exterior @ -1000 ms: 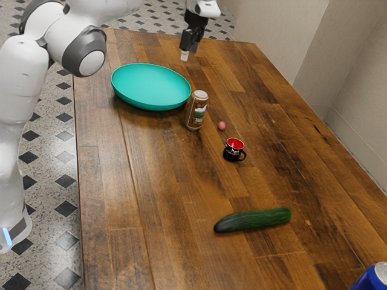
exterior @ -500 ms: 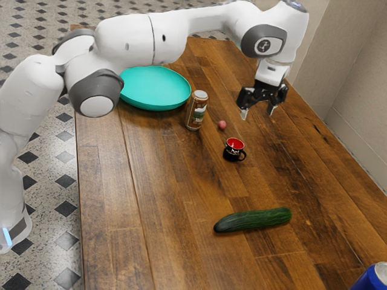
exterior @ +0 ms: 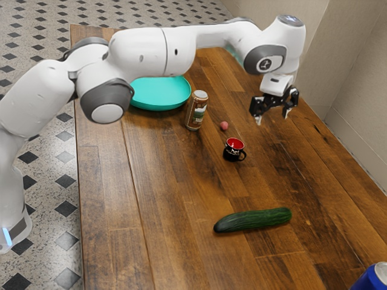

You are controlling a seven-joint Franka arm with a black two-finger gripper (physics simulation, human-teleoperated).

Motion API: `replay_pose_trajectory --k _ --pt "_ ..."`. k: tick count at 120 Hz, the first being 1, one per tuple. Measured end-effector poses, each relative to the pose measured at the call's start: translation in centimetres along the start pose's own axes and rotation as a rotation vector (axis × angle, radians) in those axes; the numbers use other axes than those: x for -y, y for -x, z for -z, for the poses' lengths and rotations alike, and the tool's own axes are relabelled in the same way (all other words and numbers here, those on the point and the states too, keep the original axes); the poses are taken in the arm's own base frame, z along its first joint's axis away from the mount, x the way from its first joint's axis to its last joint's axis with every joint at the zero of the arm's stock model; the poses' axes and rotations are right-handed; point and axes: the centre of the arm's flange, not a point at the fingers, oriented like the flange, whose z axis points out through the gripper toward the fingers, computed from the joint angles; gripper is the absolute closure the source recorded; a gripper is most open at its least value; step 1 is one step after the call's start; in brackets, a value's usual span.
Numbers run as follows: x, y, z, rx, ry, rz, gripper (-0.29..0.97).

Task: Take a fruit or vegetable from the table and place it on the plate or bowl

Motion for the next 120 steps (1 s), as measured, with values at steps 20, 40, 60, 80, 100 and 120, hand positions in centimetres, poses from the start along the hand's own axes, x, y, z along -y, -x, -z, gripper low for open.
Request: replay_pose_trajectory --k 20,40,60,80,100,120 --pt "-2.6 0.7 -0.3 -0.006 0.202 -0.006 0.00" --pt "-3.0 0.4 -0.6 -0.016 0.230 -0.014 0.00" --pt "-1.8 0.6 -0.3 -0.009 0.141 -0.007 0.00" --pt "-1.0 7.4 -1.0 0.030 0.101 0.085 0.00" --pt "-1.7 10.3 -4.5 0.049 0.157 0.127 0.00" --pt "-2.8 11.7 -7.3 0.064 0.216 0.148 0.00"
